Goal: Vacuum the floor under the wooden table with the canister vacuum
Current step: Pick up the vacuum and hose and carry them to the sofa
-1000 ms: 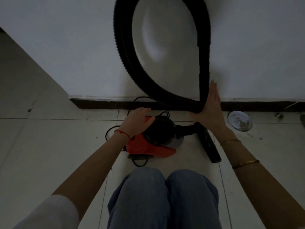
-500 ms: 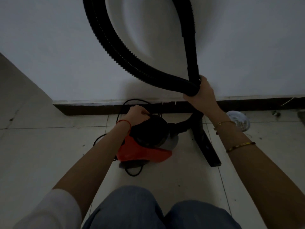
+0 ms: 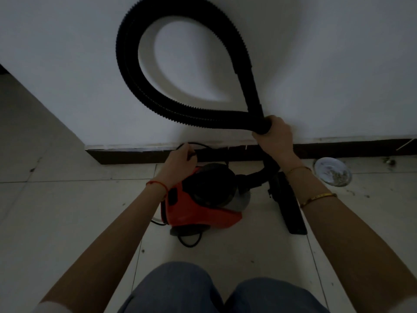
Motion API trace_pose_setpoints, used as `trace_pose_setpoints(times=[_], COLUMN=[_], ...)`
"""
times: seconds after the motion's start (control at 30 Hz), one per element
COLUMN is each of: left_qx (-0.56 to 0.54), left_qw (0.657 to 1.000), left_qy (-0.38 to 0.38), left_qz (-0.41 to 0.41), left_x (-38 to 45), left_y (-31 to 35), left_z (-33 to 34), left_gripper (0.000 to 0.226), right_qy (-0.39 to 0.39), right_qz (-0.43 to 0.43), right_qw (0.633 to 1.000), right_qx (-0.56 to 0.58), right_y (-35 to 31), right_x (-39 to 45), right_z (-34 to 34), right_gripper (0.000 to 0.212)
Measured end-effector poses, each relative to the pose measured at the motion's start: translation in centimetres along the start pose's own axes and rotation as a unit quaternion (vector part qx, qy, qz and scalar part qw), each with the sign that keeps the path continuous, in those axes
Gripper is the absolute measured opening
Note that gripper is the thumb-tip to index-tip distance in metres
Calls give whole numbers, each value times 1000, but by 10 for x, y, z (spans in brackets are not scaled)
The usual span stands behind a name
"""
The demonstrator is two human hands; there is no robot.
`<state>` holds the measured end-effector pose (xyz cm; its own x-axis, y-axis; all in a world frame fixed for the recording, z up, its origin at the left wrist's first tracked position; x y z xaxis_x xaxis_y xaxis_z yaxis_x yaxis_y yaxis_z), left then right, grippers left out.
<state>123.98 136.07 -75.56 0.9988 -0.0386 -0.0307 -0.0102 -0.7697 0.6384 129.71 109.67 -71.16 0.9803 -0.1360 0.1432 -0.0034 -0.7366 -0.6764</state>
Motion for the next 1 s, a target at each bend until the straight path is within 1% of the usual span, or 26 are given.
trace_pose_setpoints(times=[0.1,0.17,0.23,0.3,0.37,0.43,0.5,0.6,0.77,0.9,1.0], left_qx=[8,-5,16,65,99,125,140,157,160,166,177], left_qw=[997,993,991,987,983,978,975,972,964,966,968], left_qy=[-76,-114,-128,-133,-138,-149,-155,-148,-198,-177,-162], left_qz=[-2,-1,25,55,65,75,82,95,79,85,79], left_x=[-5,-11,-15,-15,-11,-7,-4,0,8,7,5], left_y=[-1,1,8,14,14,13,11,11,6,11,21], left_z=[26,39,45,49,55,65,74,77,86,78,59], left_gripper=[17,32,44,53,59,58,52,49,23,23,26], right_qy=[1,1,0,-3,-7,-6,-2,2,11,5,0], right_qz=[3,4,8,16,19,13,8,-1,-19,-25,-20], right_qw=[1000,1000,1000,1000,1000,1000,1000,1000,1000,1000,1000], right_qx=[2,2,1,1,4,5,12,23,13,1,7], right_y=[1,2,3,4,4,3,1,0,-2,-9,-21], right_x=[1,1,1,2,2,2,0,-2,-4,-6,-6], right_z=[-3,-4,-4,-3,-2,-3,-5,-6,-7,-12,-27], right_gripper=[46,45,43,43,43,43,41,40,43,47,47])
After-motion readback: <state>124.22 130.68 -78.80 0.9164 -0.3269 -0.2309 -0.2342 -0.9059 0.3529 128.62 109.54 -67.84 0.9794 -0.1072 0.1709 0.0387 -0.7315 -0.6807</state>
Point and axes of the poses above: each hand's wrist, its own x-axis towards the middle knuckle, its own z-axis out of the palm, y = z × x, the point moved 10 cm from there along x, towards the middle knuckle, and after that the axes turned 2 degrees about z, right-handed, at the moved point
